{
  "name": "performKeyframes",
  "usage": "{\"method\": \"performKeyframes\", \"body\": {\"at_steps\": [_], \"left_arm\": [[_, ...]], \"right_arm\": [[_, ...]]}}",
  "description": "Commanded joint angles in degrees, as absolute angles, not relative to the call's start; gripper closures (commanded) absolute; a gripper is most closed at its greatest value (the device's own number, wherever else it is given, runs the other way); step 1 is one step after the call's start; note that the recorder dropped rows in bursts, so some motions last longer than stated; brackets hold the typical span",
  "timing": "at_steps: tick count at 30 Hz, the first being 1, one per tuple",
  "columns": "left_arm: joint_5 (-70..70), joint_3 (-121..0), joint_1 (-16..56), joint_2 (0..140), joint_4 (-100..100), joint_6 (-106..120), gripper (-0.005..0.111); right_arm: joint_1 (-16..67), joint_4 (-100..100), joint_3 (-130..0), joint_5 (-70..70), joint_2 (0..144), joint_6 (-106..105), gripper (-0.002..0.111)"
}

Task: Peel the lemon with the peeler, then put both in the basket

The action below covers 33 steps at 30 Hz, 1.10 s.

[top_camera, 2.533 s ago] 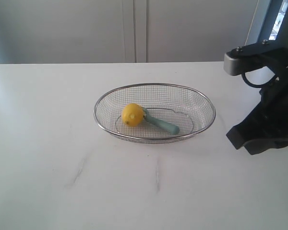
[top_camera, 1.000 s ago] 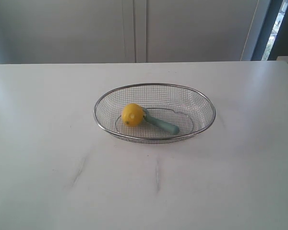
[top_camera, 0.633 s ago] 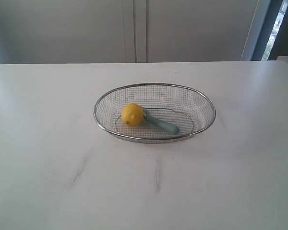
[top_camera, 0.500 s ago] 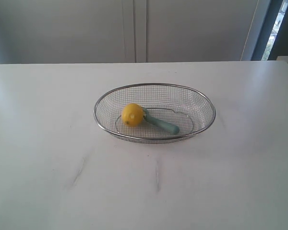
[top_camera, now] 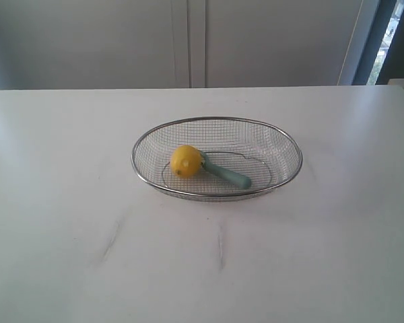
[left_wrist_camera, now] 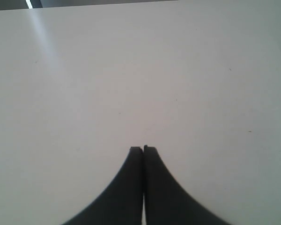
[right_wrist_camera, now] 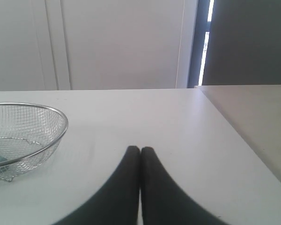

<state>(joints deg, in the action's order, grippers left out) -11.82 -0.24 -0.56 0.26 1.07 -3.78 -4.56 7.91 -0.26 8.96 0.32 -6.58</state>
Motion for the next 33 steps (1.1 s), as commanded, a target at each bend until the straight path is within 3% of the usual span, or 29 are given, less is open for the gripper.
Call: {"method": "performKeyframes", "body": {"at_steps": [1,15,27,33], "left_arm": [[-11.6,0.0,-0.6,0.0,0.4,-3.8,0.107],[-11.6,0.0,-0.6,0.0,0.4,-3.8,0.107],[-11.6,0.0,-0.6,0.0,0.4,-3.8,0.107],[-11.6,0.0,-0.6,0.0,0.4,-3.8,0.107]], "right_arm": [[-4.6,8.2,0.0,9.1,0.0,-6.8,0.108],[-5.5,1.6,0.0,9.4,0.0,-6.8,0.108],[-9.1,0.0,0.0,18.7,0.0,-1.7,0.108],[-4.1,0.0,0.0,18.7,0.0,-1.7,0.108]]}}
